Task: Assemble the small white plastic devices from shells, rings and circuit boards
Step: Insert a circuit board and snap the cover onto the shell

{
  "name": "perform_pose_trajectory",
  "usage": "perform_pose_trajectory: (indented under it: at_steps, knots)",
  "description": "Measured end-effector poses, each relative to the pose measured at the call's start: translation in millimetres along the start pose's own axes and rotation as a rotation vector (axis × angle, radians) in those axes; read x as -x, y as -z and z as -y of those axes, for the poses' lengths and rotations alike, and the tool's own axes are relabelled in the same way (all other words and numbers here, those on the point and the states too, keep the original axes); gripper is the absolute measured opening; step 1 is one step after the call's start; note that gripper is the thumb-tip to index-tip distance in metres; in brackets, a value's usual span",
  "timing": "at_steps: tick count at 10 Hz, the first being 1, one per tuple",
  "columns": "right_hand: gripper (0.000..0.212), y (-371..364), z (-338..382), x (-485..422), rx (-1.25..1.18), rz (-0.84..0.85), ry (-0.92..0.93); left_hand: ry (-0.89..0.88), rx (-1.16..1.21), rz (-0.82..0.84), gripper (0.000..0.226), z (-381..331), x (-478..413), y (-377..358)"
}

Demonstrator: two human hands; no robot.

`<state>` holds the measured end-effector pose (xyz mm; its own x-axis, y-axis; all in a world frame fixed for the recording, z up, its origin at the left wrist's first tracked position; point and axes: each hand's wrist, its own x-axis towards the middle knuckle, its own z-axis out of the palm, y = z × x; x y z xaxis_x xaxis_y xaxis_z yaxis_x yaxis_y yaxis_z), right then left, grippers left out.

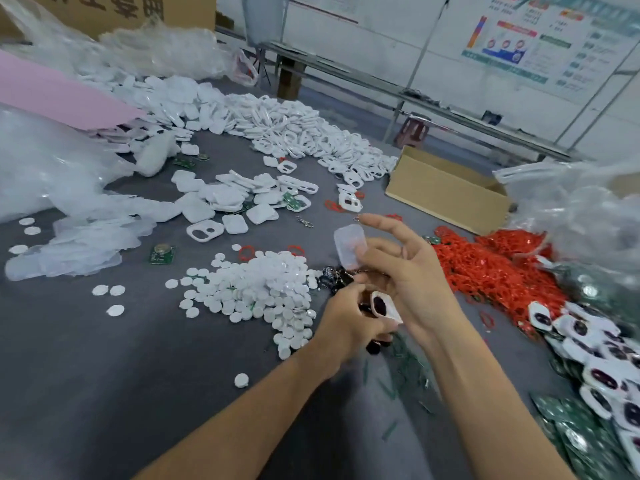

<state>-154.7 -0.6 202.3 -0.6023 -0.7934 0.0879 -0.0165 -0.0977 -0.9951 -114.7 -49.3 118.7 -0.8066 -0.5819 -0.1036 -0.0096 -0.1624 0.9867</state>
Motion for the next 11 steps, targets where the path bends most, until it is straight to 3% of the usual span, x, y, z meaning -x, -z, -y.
perform_pose_trajectory:
  at_steps: [4,6,7,8,11]
  knots:
    - [0.022,33,-22,11,-0.041,0.009,-0.005,-0.027,0.028,0.088,0.028,4,6,6]
    - [0.025,54,-18,7,0.242,-0.216,0.049,-0.043,0.067,0.117,0.041,7,3,8]
    - [0.014,66,-17,5,0.466,-0.203,0.071,-0.036,0.128,0.114,0.043,8,3,9]
    - [0.011,71,-16,7,0.608,-0.078,0.043,-0.048,0.162,0.128,0.041,7,3,11]
    - [0.018,73,-20,5,0.778,-0.071,0.100,-0.092,0.177,0.142,0.041,3,5,14]
